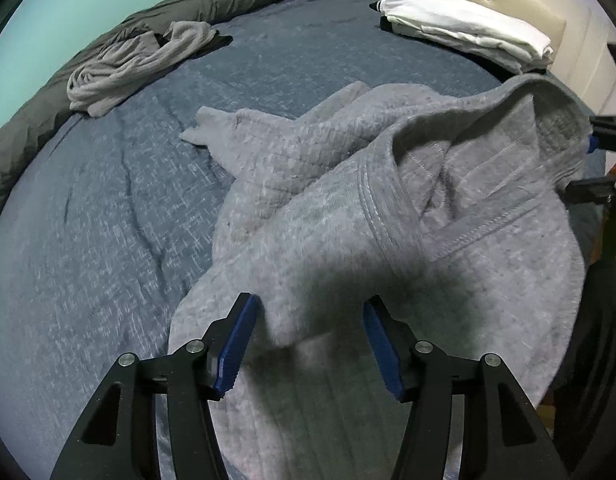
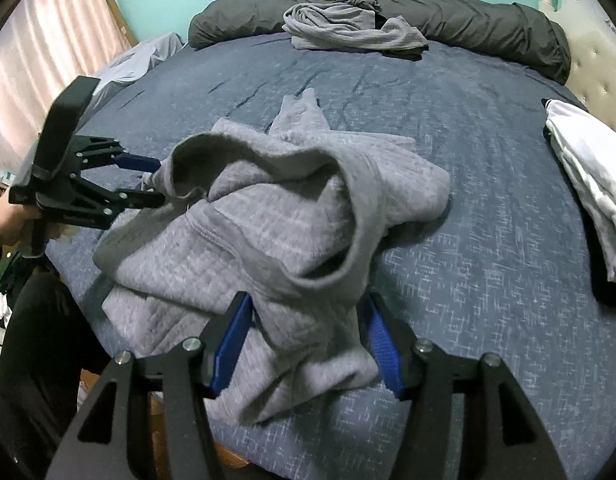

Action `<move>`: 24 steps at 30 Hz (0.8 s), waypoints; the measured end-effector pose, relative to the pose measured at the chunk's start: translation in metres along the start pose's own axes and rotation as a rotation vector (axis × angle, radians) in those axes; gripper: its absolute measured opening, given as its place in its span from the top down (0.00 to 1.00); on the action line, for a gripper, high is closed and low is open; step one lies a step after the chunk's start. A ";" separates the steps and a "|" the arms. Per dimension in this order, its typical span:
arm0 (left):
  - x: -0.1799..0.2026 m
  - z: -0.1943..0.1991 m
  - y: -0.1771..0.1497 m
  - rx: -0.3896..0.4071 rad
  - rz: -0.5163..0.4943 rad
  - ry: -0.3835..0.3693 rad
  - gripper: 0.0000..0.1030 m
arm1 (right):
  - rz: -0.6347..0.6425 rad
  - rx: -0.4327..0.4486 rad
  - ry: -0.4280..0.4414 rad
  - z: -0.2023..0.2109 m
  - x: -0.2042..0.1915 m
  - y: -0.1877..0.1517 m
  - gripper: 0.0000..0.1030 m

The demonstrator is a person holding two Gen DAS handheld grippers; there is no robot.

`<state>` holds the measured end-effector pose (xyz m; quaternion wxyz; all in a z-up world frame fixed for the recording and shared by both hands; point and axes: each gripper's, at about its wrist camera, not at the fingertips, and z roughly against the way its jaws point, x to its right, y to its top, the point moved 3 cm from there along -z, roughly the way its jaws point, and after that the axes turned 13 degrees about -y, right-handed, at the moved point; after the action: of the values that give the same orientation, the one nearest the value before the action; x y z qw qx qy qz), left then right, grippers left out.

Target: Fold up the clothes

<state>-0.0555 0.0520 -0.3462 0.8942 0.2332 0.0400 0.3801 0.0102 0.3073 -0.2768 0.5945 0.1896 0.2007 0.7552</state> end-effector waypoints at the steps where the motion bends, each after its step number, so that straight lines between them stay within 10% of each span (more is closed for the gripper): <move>1: 0.000 -0.003 0.002 0.001 -0.009 0.002 0.42 | 0.003 0.004 0.002 -0.001 -0.001 0.001 0.45; 8: -0.003 -0.019 0.012 -0.008 -0.056 0.003 0.46 | 0.027 0.019 -0.011 -0.007 -0.003 0.007 0.78; 10: -0.008 -0.020 0.015 -0.010 -0.049 -0.005 0.78 | 0.028 0.028 -0.013 -0.008 -0.002 0.009 0.89; 14: -0.015 -0.011 0.019 -0.001 -0.015 -0.019 0.95 | 0.034 0.079 -0.036 0.005 -0.002 0.020 0.94; 24: -0.021 0.085 0.034 0.127 -0.003 0.055 0.97 | 0.059 0.236 -0.106 0.056 -0.005 0.055 0.95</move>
<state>-0.0718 0.0249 -0.2572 0.8768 0.2788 0.0889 0.3816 -0.0045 0.2954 -0.2008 0.5554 0.3038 0.2510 0.7323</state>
